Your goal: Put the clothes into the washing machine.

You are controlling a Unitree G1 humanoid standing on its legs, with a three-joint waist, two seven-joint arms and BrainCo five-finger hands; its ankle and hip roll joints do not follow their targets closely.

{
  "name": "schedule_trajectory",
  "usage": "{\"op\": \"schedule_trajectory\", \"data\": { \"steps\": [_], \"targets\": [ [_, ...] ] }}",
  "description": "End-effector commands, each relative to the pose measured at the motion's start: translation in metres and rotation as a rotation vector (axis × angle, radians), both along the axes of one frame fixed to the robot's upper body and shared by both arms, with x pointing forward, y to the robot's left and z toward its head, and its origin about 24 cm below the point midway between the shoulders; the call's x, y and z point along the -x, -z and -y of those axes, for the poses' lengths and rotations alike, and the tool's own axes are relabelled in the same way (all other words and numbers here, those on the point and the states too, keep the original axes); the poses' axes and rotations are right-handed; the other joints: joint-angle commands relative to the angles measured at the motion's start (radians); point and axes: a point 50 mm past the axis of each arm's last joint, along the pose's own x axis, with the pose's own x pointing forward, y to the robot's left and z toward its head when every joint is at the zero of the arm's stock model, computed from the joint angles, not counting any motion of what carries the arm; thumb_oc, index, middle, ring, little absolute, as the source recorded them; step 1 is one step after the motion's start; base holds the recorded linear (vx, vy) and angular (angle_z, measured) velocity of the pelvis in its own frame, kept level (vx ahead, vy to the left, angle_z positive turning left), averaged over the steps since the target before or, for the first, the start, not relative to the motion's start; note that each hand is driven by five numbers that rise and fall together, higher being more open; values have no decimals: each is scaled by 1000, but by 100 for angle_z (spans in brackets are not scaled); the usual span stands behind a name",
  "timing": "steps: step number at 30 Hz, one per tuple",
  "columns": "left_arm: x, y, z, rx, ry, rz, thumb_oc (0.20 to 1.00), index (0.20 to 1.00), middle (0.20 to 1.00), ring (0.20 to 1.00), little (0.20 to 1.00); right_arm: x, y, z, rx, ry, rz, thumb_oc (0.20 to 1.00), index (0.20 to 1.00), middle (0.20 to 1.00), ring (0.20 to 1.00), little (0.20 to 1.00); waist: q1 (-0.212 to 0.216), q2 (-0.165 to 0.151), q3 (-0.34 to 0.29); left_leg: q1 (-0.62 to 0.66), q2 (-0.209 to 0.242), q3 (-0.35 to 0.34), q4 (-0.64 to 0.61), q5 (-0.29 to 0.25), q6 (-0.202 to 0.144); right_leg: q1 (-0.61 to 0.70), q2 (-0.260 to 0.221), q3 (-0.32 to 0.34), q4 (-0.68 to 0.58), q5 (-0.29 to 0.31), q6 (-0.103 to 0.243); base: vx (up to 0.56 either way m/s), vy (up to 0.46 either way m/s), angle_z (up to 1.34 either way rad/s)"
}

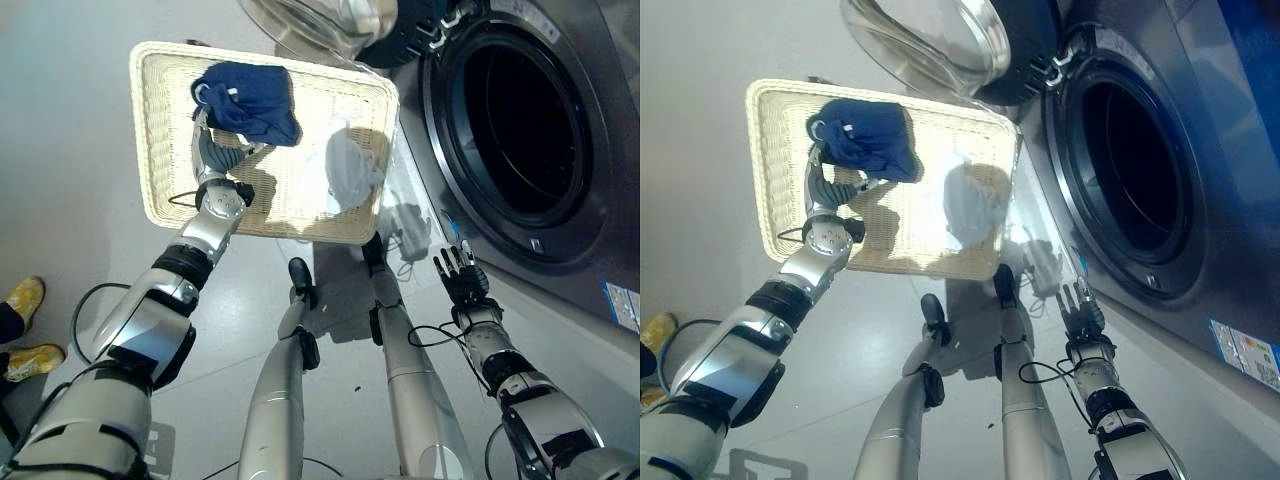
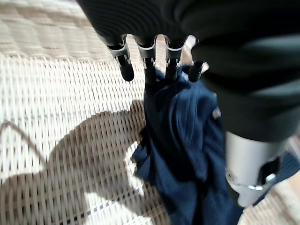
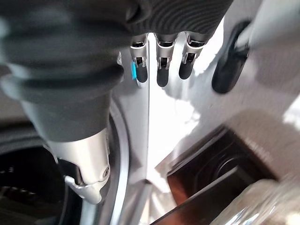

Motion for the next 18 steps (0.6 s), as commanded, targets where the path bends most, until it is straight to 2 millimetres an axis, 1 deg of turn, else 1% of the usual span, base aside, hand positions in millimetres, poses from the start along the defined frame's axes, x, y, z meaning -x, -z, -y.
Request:
{"op": "schedule_trajectory", "data": {
  "steps": [1,3,4,7,8,9,10,12,14,16,17,18],
  "targets": [
    [4,-24,-27,-38,-103,45,1000,1000,1000,1000,1000,14,10,-6,31,-46,18,1000,1000,1000,1000,1000,4,-47,-20,-46,-37,37,213,-140,-7,-2,47,-46,50,-84,15,5,22,-9],
    [4,-26,-29,-47,-119,42,1000,1000,1000,1000,1000,14,10,-8,33,-53,23,1000,1000,1000,1000,1000,1,-49,-20,-52,-35,40,218,-144,-6,-10,48,-44,54,-84,15,4,45,-9],
    [3,-29,-37,-53,-180,26,1000,1000,1000,1000,1000,19,14,-13,21,-87,38,1000,1000,1000,1000,1000,-11,-54,-20,-46,-27,31,238,-184,-11,-7,60,-31,69,-116,19,70,91,-8],
    [3,-31,-40,-64,-224,14,1000,1000,1000,1000,1000,21,15,-18,0,-106,52,1000,1000,1000,1000,1000,-23,-60,-20,-59,-24,31,250,-191,-11,-23,62,-23,77,-117,21,26,38,-4],
    [3,-36,-44,-68,-276,5,1000,1000,1000,1000,1000,22,15,-26,-11,-129,71,1000,1000,1000,1000,1000,-38,-71,-20,-83,-17,33,266,-198,-13,-48,62,-18,81,-114,23,0,3,-4],
    [3,-37,-45,-69,-283,5,1000,1000,1000,1000,1000,22,15,-26,-14,-132,73,1000,1000,1000,1000,1000,-40,-73,-20,-86,-16,34,268,-199,-13,-51,62,-18,81,-113,23,2,-6,-6],
    [3,-41,-47,-78,-308,-5,1000,1000,1000,1000,1000,23,15,-32,-29,-151,77,1000,1000,1000,1000,1000,-49,-79,-20,-100,-12,33,274,-204,-12,-66,64,-15,81,-110,23,3,-16,-5],
    [3,-42,-47,-88,-315,-14,1000,1000,1000,1000,1000,24,15,-36,-28,-164,80,1000,1000,1000,1000,1000,-54,-83,-20,-111,-10,32,280,-208,-11,-78,66,-12,84,-110,24,3,-13,-4],
    [3,-50,-46,-118,-336,-18,1000,1000,1000,1000,1000,24,15,-41,-26,-178,72,1000,1000,1000,1000,1000,-64,-92,-20,-139,-9,28,290,-214,-9,-107,70,-8,93,-110,23,0,0,0],
    [3,-55,-44,-152,-358,-21,1000,1000,1000,1000,1000,25,18,-40,-15,-177,54,1000,1000,1000,1000,1000,-70,-95,-20,-166,-6,23,303,-218,-8,-136,73,-4,110,-112,21,16,-23,-3],
    [3,-55,-44,-152,-358,-21,1000,1000,1000,1000,1000,25,18,-40,-15,-177,54,1000,1000,1000,1000,1000,-70,-95,-20,-166,-6,23,303,-218,-8,-136,73,-4,110,-112,21,24,-14,-5],
    [3,-59,-44,-141,-365,-9,1000,1000,1000,1000,1000,25,18,-37,-16,-171,54,1000,1000,1000,1000,1000,-75,-97,-20,-191,-5,18,315,-225,-8,-161,76,0,120,-115,20,0,0,0]
  ]
}}
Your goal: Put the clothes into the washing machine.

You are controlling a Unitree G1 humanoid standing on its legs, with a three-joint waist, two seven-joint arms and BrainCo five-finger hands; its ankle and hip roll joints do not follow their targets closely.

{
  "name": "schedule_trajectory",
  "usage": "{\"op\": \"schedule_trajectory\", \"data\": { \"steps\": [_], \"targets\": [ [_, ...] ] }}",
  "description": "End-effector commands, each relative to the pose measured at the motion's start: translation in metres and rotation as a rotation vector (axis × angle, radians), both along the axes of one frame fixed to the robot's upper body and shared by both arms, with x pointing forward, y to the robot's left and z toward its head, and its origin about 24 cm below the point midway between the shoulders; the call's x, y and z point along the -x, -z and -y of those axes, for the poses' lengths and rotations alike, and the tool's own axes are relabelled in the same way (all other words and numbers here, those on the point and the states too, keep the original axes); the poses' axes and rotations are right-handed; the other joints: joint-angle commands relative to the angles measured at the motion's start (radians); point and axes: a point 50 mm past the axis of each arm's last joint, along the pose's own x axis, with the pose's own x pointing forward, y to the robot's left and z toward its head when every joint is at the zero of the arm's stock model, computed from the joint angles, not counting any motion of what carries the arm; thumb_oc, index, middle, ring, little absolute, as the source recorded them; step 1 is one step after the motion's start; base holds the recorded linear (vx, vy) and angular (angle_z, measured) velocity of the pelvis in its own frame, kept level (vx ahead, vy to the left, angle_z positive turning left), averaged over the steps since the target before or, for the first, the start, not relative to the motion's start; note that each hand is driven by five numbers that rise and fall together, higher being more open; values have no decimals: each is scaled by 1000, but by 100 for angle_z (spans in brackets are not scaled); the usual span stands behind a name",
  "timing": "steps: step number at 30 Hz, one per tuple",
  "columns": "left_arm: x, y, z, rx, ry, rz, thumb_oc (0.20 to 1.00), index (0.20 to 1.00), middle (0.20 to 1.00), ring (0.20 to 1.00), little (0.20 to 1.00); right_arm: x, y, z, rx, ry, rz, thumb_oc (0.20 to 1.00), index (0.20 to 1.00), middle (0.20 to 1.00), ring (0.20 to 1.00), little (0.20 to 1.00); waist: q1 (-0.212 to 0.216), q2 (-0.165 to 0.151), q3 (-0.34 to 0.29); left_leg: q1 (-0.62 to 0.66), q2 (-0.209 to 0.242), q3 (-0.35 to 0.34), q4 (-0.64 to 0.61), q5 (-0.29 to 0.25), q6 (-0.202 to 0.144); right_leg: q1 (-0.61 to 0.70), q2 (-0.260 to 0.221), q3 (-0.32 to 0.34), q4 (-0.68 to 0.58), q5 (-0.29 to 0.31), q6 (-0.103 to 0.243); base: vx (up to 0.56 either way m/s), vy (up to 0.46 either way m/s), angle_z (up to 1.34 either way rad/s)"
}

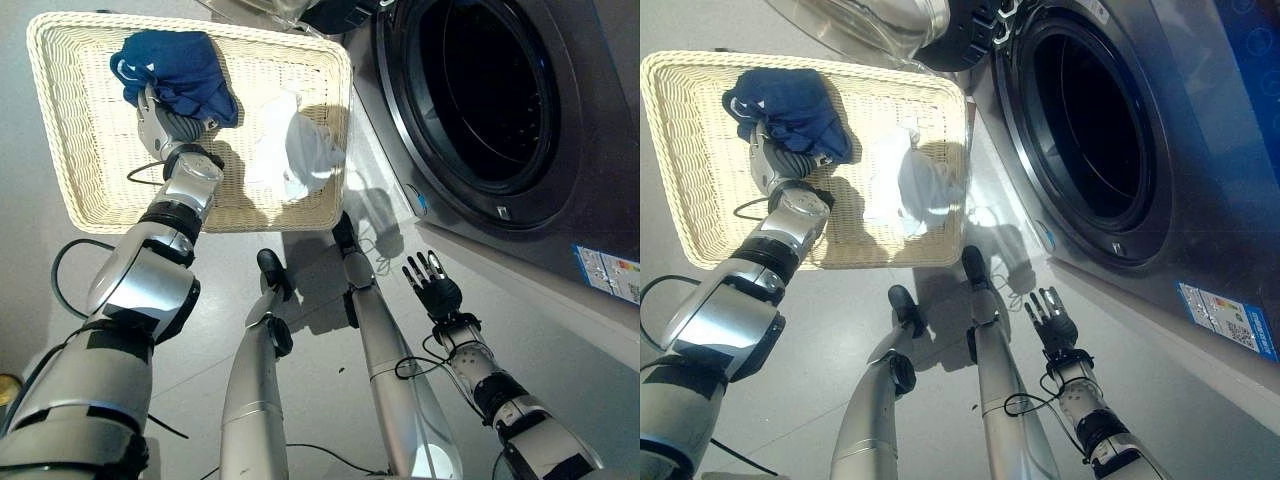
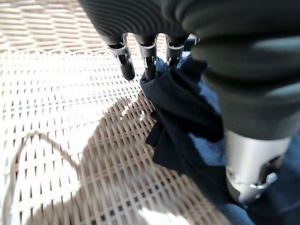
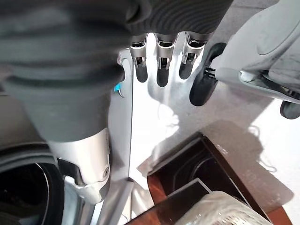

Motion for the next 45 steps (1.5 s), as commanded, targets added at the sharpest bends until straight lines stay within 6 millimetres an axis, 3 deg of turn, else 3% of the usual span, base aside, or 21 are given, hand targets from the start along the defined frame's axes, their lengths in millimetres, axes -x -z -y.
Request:
{"op": "schedule_trajectory", "data": {
  "steps": [1,3,4,5,6,7,8,11,15,23,28,29,30,32,33,34,35,38,43,45],
  "targets": [
    [5,-15,-16,-28,-56,26,1000,1000,1000,1000,1000,11,10,2,-24,27,-15,1000,1000,1000,1000,1000,-18,-39,-13,-16,-36,7,139,-150,-3,-12,52,-20,30,-96,21,29,-26,-4],
    [4,-21,-10,93,11,119,1000,1000,1000,1000,1000,10,10,1,-30,21,-13,1000,1000,1000,1000,1000,-22,-42,-13,-37,-32,4,149,-154,-5,-33,54,-20,35,-96,20,16,-37,-4],
    [3,-24,-7,140,42,153,890,890,890,890,890,10,10,0,-34,19,-11,1000,1000,1000,1000,1000,-23,-45,-13,-43,-32,2,150,-155,-5,-38,55,-20,35,-97,19,7,-58,-2],
    [2,-30,1,248,130,253,492,492,492,492,492,11,10,-3,-40,15,-10,1000,1000,1000,1000,1000,-24,-48,-13,-53,-32,-2,154,-158,-6,-47,58,-21,37,-98,18,13,-81,0],
    [2,-38,10,364,235,372,250,250,250,250,250,12,11,-7,-45,9,-10,1000,1000,1000,1000,1000,-24,-54,-13,-59,-33,-7,154,-159,-7,-52,61,-21,37,-99,16,10,-66,-1],
    [2,-38,9,367,237,374,250,250,250,250,250,12,11,-7,-44,9,-10,1000,1000,1000,1000,1000,-25,-53,-13,-59,-33,-8,155,-160,-7,-52,61,-21,38,-99,16,16,-82,-3],
    [4,-51,22,511,394,534,200,200,200,200,200,13,13,-12,-54,1,-16,1000,1000,1000,1000,1000,-24,-60,-13,-65,-33,-14,154,-162,-8,-57,66,-22,38,-101,14,10,-53,-2],
    [10,-60,41,623,566,713,200,200,200,200,200,14,13,-18,-57,-14,-19,1000,1000,1000,1000,1000,-21,-64,-13,-62,-36,-22,141,-159,-10,-54,73,-24,33,-102,9,4,-55,0],
    [18,-61,52,690,647,848,200,200,200,200,200,17,15,-20,-49,-27,-26,1000,1000,1000,1000,1000,-13,-66,-13,-46,-36,-27,111,-145,-14,-38,78,-30,22,-103,3,-1,-11,1],
    [31,-47,35,899,484,1072,200,200,200,200,200,25,23,-21,-106,-50,-57,1000,1000,1000,1000,1000,17,-68,-13,14,-38,-44,54,-103,-25,34,72,-57,-6,-112,-7,-3,-16,0],
    [34,-42,31,860,369,1060,200,200,200,200,200,25,18,-29,-105,-60,-36,1000,1000,1000,1000,1000,32,-73,-13,41,-38,-55,38,-86,-27,68,71,-74,2,-126,-14,-29,-44,5],
    [34,-38,27,865,334,1055,200,200,200,200,200,23,14,-31,-99,-62,-17,1000,1000,1000,1000,1000,34,-76,-13,29,-39,-44,23,-48,-24,57,65,-81,-4,-103,-21,-84,-34,17],
    [34,-35,24,865,317,1047,200,200,200,200,200,23,13,-32,-97,-63,-13,1000,1000,1000,1000,1000,38,-75,-13,35,-39,-46,17,-43,-24,64,64,-84,-5,-104,-21,-33,-17,18],
    [34,-26,16,871,284,1029,200,200,200,200,200,25,13,-32,-77,-64,-11,1000,1000,1000,1000,1000,50,-71,-13,69,-36,-60,9,-60,-29,98,67,-91,-1,-132,-18,2,1,8],
    [35,-20,9,896,263,1029,200,200,200,200,200,24,10,-30,-41,-58,10,1000,1000,1000,1000,1000,56,-72,-13,60,-36,-50,-7,-25,-26,92,63,-98,-8,-110,-25,0,0,0],
    [35,-16,8,900,256,1020,200,200,200,200,200,25,11,-30,-24,-59,8,1000,1000,1000,1000,1000,61,-68,-13,84,-35,-63,-7,-49,-30,115,67,-99,-3,-137,-21,-96,-26,3],
    [36,-13,6,909,252,1020,200,200,200,200,200,23,5,-29,21,-52,32,1000,1000,1000,1000,1000,63,-69,-13,70,-37,-53,-20,-14,-27,102,62,-104,-11,-111,-25,-36,-15,8],
    [38,4,-1,887,257,982,200,200,200,200,200,21,-11,-31,152,-42,109,1000,1000,1000,1000,1000,85,-64,-13,97,-38,-61,-45,5,-29,132,61,-118,-10,-120,-28,-67,-28,9],
    [42,27,-3,833,324,918,200,200,200,200,200,18,-35,-38,179,-33,221,1000,1000,1000,1000,1000,117,-54,-13,137,-42,-75,-78,30,-33,178,57,-136,-5,-132,-30,-38,-27,13],
    [51,41,-3,742,395,880,200,200,200,200,200,17,-57,-44,255,-28,328,1000,1000,1000,1000,1000,145,-44,-13,164,-44,-84,-112,45,-35,211,52,-150,-26,-132,-28,-50,-18,13]
  ]
}}
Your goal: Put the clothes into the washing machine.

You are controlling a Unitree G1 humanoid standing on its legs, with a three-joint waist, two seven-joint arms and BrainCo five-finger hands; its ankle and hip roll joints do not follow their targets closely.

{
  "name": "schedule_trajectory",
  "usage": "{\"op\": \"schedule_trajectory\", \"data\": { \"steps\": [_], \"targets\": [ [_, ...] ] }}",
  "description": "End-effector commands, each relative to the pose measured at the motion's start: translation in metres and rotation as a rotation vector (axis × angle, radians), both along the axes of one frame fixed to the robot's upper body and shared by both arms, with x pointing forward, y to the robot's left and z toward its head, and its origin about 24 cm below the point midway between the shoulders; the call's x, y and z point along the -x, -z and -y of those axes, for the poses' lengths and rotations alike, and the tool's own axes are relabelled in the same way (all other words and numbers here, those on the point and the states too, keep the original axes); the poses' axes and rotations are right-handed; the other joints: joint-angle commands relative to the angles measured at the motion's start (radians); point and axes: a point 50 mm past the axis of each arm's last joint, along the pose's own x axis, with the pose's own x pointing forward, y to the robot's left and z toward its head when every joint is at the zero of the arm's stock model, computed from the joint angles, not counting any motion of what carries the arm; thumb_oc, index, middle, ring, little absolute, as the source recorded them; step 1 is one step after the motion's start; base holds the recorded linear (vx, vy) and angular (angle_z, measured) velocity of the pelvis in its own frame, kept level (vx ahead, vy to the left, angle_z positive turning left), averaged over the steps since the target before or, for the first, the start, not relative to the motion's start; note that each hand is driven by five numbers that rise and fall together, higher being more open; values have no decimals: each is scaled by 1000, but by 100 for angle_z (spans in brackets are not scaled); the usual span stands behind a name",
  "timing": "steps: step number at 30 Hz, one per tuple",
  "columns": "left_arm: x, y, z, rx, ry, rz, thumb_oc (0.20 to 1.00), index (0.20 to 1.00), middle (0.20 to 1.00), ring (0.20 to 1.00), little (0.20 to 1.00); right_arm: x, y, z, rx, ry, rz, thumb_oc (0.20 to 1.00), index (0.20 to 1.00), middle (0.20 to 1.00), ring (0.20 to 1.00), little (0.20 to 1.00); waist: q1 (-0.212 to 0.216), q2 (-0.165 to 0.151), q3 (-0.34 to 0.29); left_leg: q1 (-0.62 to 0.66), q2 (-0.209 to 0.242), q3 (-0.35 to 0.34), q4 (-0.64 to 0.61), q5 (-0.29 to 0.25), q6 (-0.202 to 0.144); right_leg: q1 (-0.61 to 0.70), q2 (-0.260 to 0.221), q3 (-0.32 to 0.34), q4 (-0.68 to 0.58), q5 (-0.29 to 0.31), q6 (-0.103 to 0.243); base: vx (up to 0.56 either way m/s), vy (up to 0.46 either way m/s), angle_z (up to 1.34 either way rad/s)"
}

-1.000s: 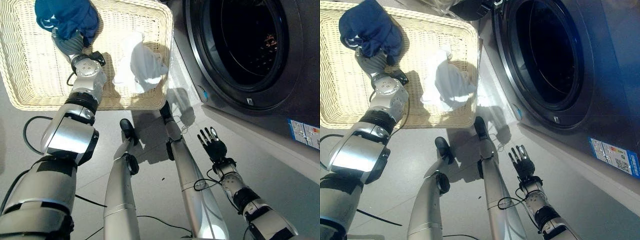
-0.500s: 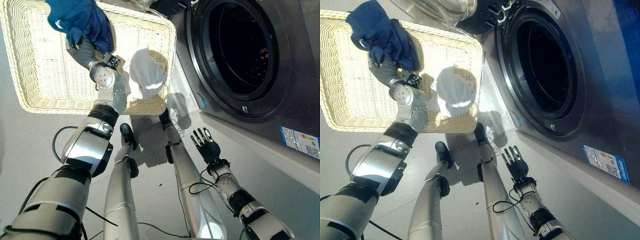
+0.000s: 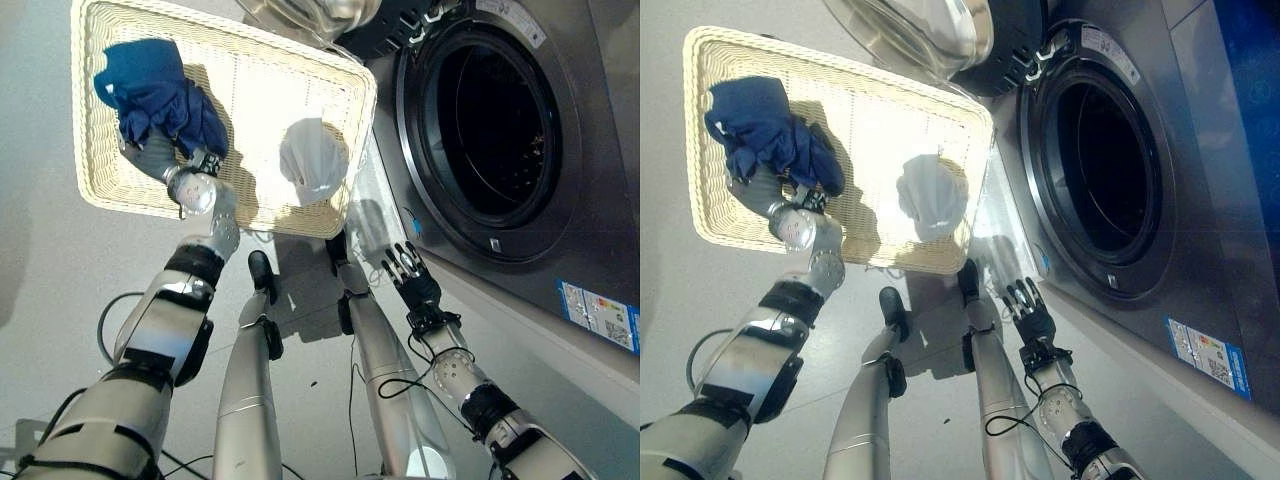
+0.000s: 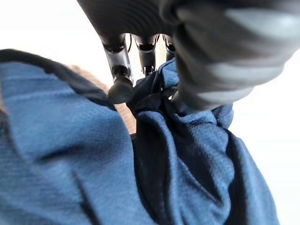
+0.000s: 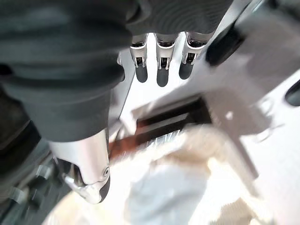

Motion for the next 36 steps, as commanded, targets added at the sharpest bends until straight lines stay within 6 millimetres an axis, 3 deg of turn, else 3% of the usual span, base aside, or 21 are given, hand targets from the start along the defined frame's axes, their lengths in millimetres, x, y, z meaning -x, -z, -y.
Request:
{"op": "schedule_trajectory", "data": {
  "steps": [1,5,7,8,10,11,15,20,25,29,36],
  "targets": [
    [15,-25,-15,-218,-9,149,200,200,200,200,200,11,-21,-1,102,32,146,1000,1000,1000,1000,1000,33,21,-3,27,-52,28,-19,-1,19,84,49,-49,-44,-89,26,-55,-12,6],
    [25,-11,-4,-373,43,141,200,200,200,200,200,12,-47,-8,234,54,261,1000,1000,1000,1000,1000,63,35,-3,53,-55,20,-62,15,18,114,40,-68,-69,-85,33,-48,2,13],
    [32,0,8,-504,118,145,200,200,200,200,200,12,-63,-11,343,66,349,1000,1000,1000,1000,1000,84,46,-3,73,-60,15,-94,26,18,136,34,-82,-90,-78,38,-75,32,18],
    [37,4,20,-615,221,166,200,200,200,200,200,8,-80,-15,461,59,433,1000,1000,1000,1000,1000,101,56,-3,89,-66,12,-119,36,18,154,26,-99,-113,-67,44,-52,31,10],
    [38,4,21,-626,241,170,200,200,200,200,200,8,-82,-16,489,53,446,1000,1000,1000,1000,1000,103,57,-3,91,-67,12,-123,37,18,156,26,-100,-116,-65,45,-57,32,10],
    [43,4,29,-661,411,224,200,200,200,200,200,-1,-104,-16,680,60,557,1000,1000,1000,1000,1000,123,67,-3,103,-76,12,-142,44,18,174,15,-117,-149,-47,53,-75,43,16],
    [48,5,46,-650,697,324,200,200,200,200,200,-14,-132,-19,944,65,658,1000,1000,1000,1000,1000,143,75,-3,128,-89,13,-163,45,18,202,0,-132,-206,-12,68,-53,39,13],
    [54,-1,72,-666,1015,424,200,200,200,200,200,-28,-158,-23,1022,9,695,1000,1000,1000,1000,1000,160,89,-3,160,-96,24,-203,56,23,226,-13,-146,-248,21,82,-43,30,7],
    [61,-10,102,-693,1281,479,200,200,200,200,200,-32,-168,-33,1122,-11,723,1000,1000,1000,1000,1000,165,107,-3,182,-103,26,-222,59,29,236,-24,-147,-252,28,88,-31,38,5],
    [66,-12,113,-685,1387,497,200,200,200,200,200,-34,-168,-38,1177,-44,723,1000,1000,1000,1000,1000,166,115,-3,191,-104,32,-234,63,32,240,-28,-145,-258,33,90,-22,36,0],
    [69,-14,129,-717,1492,472,200,200,200,200,200,-35,-144,-53,1294,-389,605,1000,1000,1000,1000,1000,168,116,-3,208,-105,39,-251,68,39,253,-33,-143,-268,34,92,-4,5,0]
  ]
}}
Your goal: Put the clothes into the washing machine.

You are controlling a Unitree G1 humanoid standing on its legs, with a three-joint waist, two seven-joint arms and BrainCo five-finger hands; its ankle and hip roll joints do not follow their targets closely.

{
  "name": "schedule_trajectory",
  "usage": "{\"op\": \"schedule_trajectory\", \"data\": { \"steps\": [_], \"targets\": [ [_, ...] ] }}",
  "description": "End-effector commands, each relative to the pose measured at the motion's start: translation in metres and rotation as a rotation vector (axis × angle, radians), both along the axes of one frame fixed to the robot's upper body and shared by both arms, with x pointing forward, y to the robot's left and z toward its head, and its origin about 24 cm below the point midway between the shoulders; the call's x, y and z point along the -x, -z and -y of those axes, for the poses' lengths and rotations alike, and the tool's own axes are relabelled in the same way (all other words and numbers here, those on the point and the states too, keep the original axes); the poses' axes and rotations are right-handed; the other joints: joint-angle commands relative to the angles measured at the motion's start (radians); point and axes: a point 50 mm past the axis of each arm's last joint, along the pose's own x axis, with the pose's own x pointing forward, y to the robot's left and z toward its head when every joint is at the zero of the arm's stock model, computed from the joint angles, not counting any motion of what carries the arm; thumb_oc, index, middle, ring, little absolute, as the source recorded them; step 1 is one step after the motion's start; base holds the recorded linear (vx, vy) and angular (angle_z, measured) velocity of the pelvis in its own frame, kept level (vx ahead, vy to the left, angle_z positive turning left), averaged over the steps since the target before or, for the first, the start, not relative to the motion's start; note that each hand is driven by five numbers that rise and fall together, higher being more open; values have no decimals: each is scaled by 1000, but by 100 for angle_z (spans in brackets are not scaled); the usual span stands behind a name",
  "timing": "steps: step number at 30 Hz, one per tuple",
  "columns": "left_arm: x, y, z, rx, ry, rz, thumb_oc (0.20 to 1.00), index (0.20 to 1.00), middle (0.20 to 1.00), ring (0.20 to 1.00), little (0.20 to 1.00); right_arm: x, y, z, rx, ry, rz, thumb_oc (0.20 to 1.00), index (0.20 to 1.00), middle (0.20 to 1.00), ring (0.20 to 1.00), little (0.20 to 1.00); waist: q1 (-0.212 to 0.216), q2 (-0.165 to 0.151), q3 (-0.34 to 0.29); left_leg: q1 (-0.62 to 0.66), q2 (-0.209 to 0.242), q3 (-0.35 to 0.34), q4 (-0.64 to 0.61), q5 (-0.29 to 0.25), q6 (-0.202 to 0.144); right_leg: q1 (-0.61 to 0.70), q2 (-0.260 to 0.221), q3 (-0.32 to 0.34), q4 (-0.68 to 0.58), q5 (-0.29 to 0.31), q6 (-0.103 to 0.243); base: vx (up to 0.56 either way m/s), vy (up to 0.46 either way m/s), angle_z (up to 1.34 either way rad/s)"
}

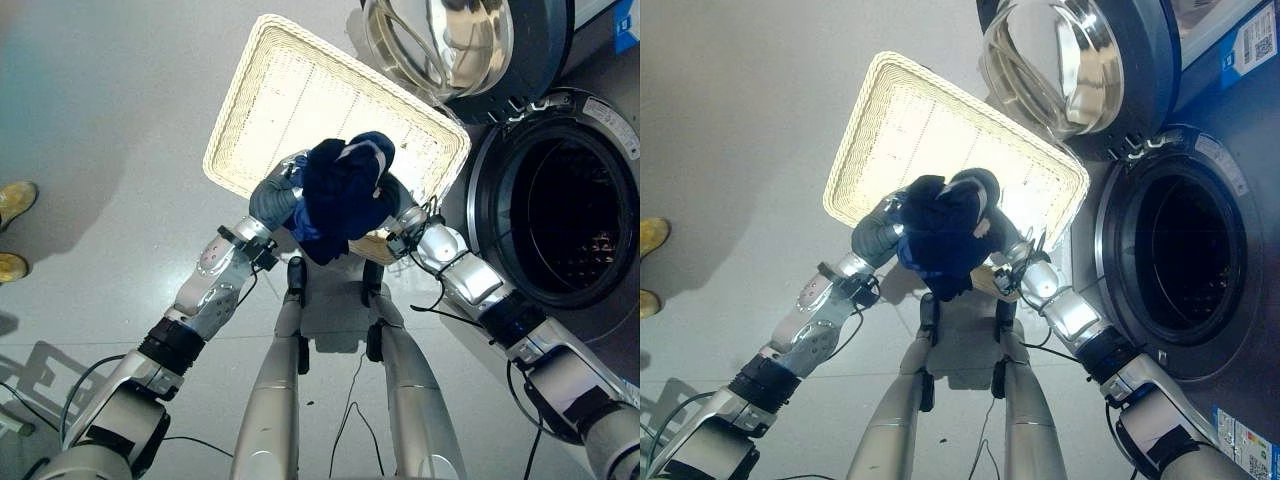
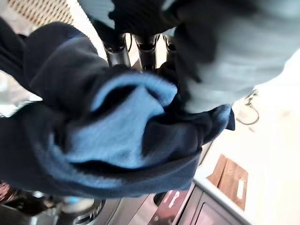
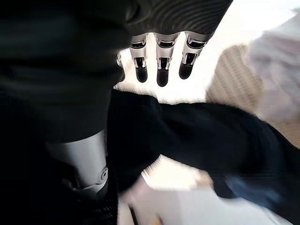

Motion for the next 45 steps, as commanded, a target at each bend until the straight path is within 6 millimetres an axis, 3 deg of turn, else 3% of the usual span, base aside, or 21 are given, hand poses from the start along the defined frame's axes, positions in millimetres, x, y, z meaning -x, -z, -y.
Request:
{"op": "schedule_trajectory", "data": {
  "steps": [1,2,6,7,9,10,11,12,18,25,26,27,28,30,33,36,38,40,42,44,45],
  "targets": [
    [15,-27,22,89,164,100,200,200,200,200,200,8,-7,-10,46,-133,-52,1000,1000,1000,1000,1000,-22,72,-17,-2,-83,65,17,-68,18,52,7,-44,-118,15,79,0,0,0],
    [17,-25,27,81,191,90,200,200,200,200,200,11,3,-15,57,-207,-172,1000,1000,1000,1000,1000,-21,71,-17,-2,-83,66,16,-67,20,55,6,-45,-122,16,79,0,0,0],
    [17,-25,28,80,195,89,200,200,200,200,200,12,4,-15,55,-219,-185,1000,1000,1000,1000,1000,-21,71,-17,-2,-83,66,16,-67,20,55,6,-45,-122,16,79,0,0,0],
    [19,-21,36,50,195,80,200,200,200,200,200,27,25,-31,-30,-445,-468,1000,1000,1000,1000,1000,-18,72,-17,5,-87,66,10,-64,21,63,4,-48,-132,20,80,0,0,0],
    [17,-18,37,45,178,64,200,200,200,200,200,40,34,-40,-108,-600,-617,1000,1000,1000,1000,1000,-17,72,-17,5,-89,68,10,-61,21,64,3,-53,-135,24,81,0,0,0],
    [17,-17,38,44,170,61,200,200,200,200,200,44,36,-43,-130,-636,-649,931,931,931,931,931,-17,73,-17,4,-90,67,11,-61,21,65,2,-53,-135,24,81,0,0,0],
    [16,-16,38,42,154,56,200,200,200,200,200,49,39,-46,-171,-705,-701,485,485,485,485,485,-16,74,-17,5,-90,67,11,-61,22,65,2,-55,-135,24,82,0,0,0],
    [15,-13,36,44,134,48,200,200,200,200,200,55,41,-49,-220,-779,-750,200,200,200,200,200,-16,74,-17,7,-91,66,10,-60,22,67,1,-56,-136,25,82,0,0,0],
    [11,-3,30,58,75,5,200,200,200,200,200,66,44,-51,-473,-953,-835,200,200,200,200,200,-17,74,-17,-3,-92,64,11,-60,21,60,0,-63,-139,30,87,-4,-30,0],
    [6,13,21,2,-68,-25,200,200,200,200,200,65,36,-47,-790,-989,-792,200,200,200,200,200,-26,75,-17,-14,-92,64,3,-54,20,52,4,-56,-157,44,90,-3,-18,-1],
    [3,17,17,-27,-137,-29,592,592,592,592,592,63,36,-43,-842,-971,-772,200,200,200,200,200,-27,76,-17,-16,-92,65,3,-54,20,51,4,-56,-158,44,91,0,0,0],
    [3,17,17,-27,-137,-29,592,592,592,592,592,63,36,-43,-842,-971,-772,200,200,200,200,200,-27,76,-17,-16,-92,65,3,-54,20,51,4,-56,-158,44,91,-3,-6,-4],
    [-2,22,7,-73,-255,-37,1000,1000,1000,1000,1000,59,34,-36,-920,-940,-730,200,200,200,200,200,-29,78,-17,-20,-91,67,2,-51,20,47,5,-54,-156,43,90,0,0,0],
    [-4,23,4,-92,-303,-35,1000,1000,1000,1000,1000,57,33,-34,-951,-927,-711,200,200,200,200,200,-29,79,-17,-22,-90,68,3,-50,21,46,5,-54,-155,42,90,-2,-1,-4],
    [-7,28,-18,-167,-531,7,1000,1000,1000,1000,1000,50,33,-12,-1118,-834,-604,200,200,200,200,200,-32,86,-17,-23,-88,72,2,-49,19,44,5,-49,-146,32,91,-4,5,-7],
    [-8,29,-27,-191,-592,23,1000,1000,1000,1000,1000,45,33,1,-1203,-780,-566,200,200,200,200,200,-35,88,-17,-23,-86,76,4,-49,17,42,5,-47,-141,29,91,-1,1,-1],
    [-8,32,-38,-230,-666,26,1000,1000,1000,1000,1000,38,36,25,-1344,-655,-481,200,200,200,200,200,-40,93,-17,-21,-83,81,5,-53,15,43,3,-43,-136,24,93,0,0,0],
    [-8,34,-41,-242,-683,23,1000,1000,1000,1000,1000,36,37,32,-1370,-622,-457,200,200,200,200,200,-41,94,-17,-20,-83,83,4,-54,15,43,4,-41,-136,23,93,0,0,0],
    [-8,41,-52,-287,-738,-2,1000,1000,1000,1000,1000,33,38,63,-1476,-465,-313,200,200,200,200,200,-51,99,-17,-15,-79,94,3,-58,12,43,6,-32,-132,19,94,25,38,-2],
    [-8,41,-52,-287,-738,-2,1000,1000,1000,1000,1000,33,38,63,-1476,-465,-313,200,200,200,200,200,-51,99,-17,-15,-79,94,3,-58,12,43,6,-32,-132,19,94,17,21,-17],
    [-7,47,-60,-306,-783,-30,1000,1000,1000,1000,1000,35,37,85,-1525,-362,-188,200,200,200,200,200,-59,103,-17,-12,-77,101,9,-65,12,43,9,-22,-124,12,93,30,30,-20]
  ]
}}
